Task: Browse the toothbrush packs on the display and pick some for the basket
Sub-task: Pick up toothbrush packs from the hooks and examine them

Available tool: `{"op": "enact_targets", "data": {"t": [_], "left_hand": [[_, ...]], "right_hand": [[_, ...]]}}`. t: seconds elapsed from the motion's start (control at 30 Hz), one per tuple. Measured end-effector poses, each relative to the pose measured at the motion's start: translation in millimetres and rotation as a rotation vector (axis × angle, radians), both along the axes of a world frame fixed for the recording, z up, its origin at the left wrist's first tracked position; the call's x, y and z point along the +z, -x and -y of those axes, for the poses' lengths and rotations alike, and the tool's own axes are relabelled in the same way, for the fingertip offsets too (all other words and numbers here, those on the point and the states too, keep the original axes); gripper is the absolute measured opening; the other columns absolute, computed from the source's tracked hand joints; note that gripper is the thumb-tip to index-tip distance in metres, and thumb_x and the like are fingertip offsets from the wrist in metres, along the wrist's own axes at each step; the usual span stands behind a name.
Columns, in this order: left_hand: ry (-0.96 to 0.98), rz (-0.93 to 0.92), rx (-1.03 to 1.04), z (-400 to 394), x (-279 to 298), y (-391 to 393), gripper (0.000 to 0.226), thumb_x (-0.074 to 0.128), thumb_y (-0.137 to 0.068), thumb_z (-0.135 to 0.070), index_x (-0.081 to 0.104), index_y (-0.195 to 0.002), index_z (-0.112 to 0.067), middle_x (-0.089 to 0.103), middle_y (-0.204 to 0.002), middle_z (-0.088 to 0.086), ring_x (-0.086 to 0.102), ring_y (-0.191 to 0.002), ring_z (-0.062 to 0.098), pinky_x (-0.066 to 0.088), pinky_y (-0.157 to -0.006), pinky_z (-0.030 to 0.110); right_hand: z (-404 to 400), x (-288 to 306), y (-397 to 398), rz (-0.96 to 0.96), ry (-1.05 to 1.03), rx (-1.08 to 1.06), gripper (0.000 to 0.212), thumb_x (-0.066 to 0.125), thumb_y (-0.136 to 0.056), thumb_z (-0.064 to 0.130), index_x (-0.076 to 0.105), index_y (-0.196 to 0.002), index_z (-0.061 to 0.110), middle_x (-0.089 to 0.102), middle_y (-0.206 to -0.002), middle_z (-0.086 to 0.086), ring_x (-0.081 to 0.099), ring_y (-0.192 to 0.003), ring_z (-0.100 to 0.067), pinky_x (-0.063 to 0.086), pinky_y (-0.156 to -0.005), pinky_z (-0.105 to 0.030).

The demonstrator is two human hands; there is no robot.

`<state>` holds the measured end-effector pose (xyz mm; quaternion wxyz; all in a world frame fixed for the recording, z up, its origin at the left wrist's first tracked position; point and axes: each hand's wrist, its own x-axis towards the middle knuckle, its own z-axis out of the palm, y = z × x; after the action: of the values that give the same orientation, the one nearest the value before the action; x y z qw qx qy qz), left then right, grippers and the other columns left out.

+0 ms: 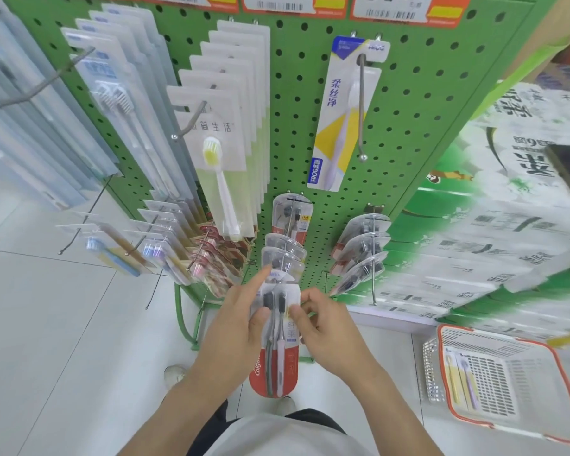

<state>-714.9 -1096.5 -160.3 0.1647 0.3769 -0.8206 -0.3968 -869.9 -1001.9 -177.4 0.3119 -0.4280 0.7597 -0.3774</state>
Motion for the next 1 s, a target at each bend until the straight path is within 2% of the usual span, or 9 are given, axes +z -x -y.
{"op": "enact_targets", "data": {"t": [0.07,0.27,0.4,0.5,0.6,0.7,0.8,0.87,1.0], "left_hand": [[0.001,0.012,-0.007,-1,-2,-2,0.056,0.045,-0.105,-0.026,0.025,-0.15,-0.054,0.04,-0.136,-0.02,0.032,-0.102,-0.039,0.028,-0.079,-0.011],[0.023,0.01,-0.023,1,-7,9,0.056,0.045,-0.106,-0.025,0.025,-0.153,-0.048,0.043,-0.132,-0.012,0.033,-0.099,-0.036,0.027,-0.08,-0.01],[0.072,0.017,-0.033,7,-9,16,0.06,0.047,-0.106,-0.024,0.02,-0.151,-0.053,0.042,-0.129,-0.012,0.038,-0.1,-0.023,0.029,-0.082,-0.006],[0.146,0.014,-0.027,11,-10,21,0.064,0.054,-0.102,-0.023,0.022,-0.15,-0.053,0.04,-0.135,-0.006,0.041,-0.111,-0.005,0.044,-0.093,0.016],[0.22,-0.027,0.081,12,-9,27,0.056,0.066,-0.094,-0.023,0.049,-0.145,-0.036,0.044,-0.132,0.001,0.047,-0.121,0.015,0.05,-0.099,0.036],[0.287,-0.054,0.159,12,-4,37,0.048,0.078,-0.085,-0.027,0.064,-0.131,-0.025,0.048,-0.116,0.0,0.052,-0.103,0.014,0.051,-0.085,0.031],[0.237,-0.076,0.162,14,0,47,0.043,0.079,-0.084,-0.026,0.063,-0.124,-0.022,0.051,-0.099,-0.005,0.054,-0.08,0.009,0.049,-0.072,0.024],[0.201,-0.086,0.159,15,-1,53,0.033,0.078,-0.086,-0.022,0.063,-0.116,-0.022,0.05,-0.089,-0.011,0.051,-0.076,0.002,0.047,-0.071,0.02],[0.208,-0.101,0.196,17,-4,59,0.024,0.077,-0.085,-0.015,0.062,-0.102,-0.022,0.047,-0.084,-0.018,0.05,-0.081,-0.007,0.041,-0.07,0.016]], "right_hand": [[-1,1,-2,-0.014,0.003,-0.007,0.014,0.057,-0.102,0.03,0.055,-0.087,0.029,0.066,-0.067,0.002,0.056,-0.051,-0.009,0.04,-0.052,-0.025],[3,-7,2,-0.02,0.028,-0.13,0.031,0.053,-0.103,0.041,0.056,-0.077,0.024,0.062,-0.06,-0.006,0.06,-0.058,-0.024,0.05,-0.061,-0.045],[15,-10,9,-0.069,-0.004,-0.133,0.031,0.05,-0.104,0.041,0.054,-0.077,0.025,0.057,-0.055,0.001,0.056,-0.053,-0.013,0.046,-0.058,-0.038],[23,-10,14,-0.114,-0.027,-0.117,0.029,0.048,-0.105,0.039,0.05,-0.079,0.027,0.049,-0.051,0.007,0.047,-0.049,-0.008,0.032,-0.051,-0.03],[28,-7,19,-0.142,-0.058,-0.107,0.028,0.047,-0.106,0.038,0.051,-0.083,0.024,0.049,-0.052,0.005,0.046,-0.05,-0.008,0.031,-0.051,-0.029],[31,-4,23,-0.173,-0.076,-0.091,0.028,0.049,-0.106,0.036,0.056,-0.086,0.018,0.057,-0.061,0.004,0.051,-0.058,-0.013,0.034,-0.056,-0.033],[34,6,32,-0.204,-0.112,-0.044,0.018,0.057,-0.102,0.028,0.067,-0.094,0.015,0.069,-0.074,0.004,0.062,-0.072,-0.018,0.049,-0.069,-0.035],[38,18,42,-0.23,-0.119,-0.052,0.011,0.06,-0.099,0.018,0.07,-0.104,0.015,0.07,-0.084,0.007,0.065,-0.078,-0.013,0.053,-0.077,-0.028],[60,39,59,-0.147,0.132,-0.337,0.015,0.062,-0.098,0.011,0.068,-0.111,0.015,0.068,-0.09,0.013,0.061,-0.076,0.011,0.046,-0.07,-0.004]]}}
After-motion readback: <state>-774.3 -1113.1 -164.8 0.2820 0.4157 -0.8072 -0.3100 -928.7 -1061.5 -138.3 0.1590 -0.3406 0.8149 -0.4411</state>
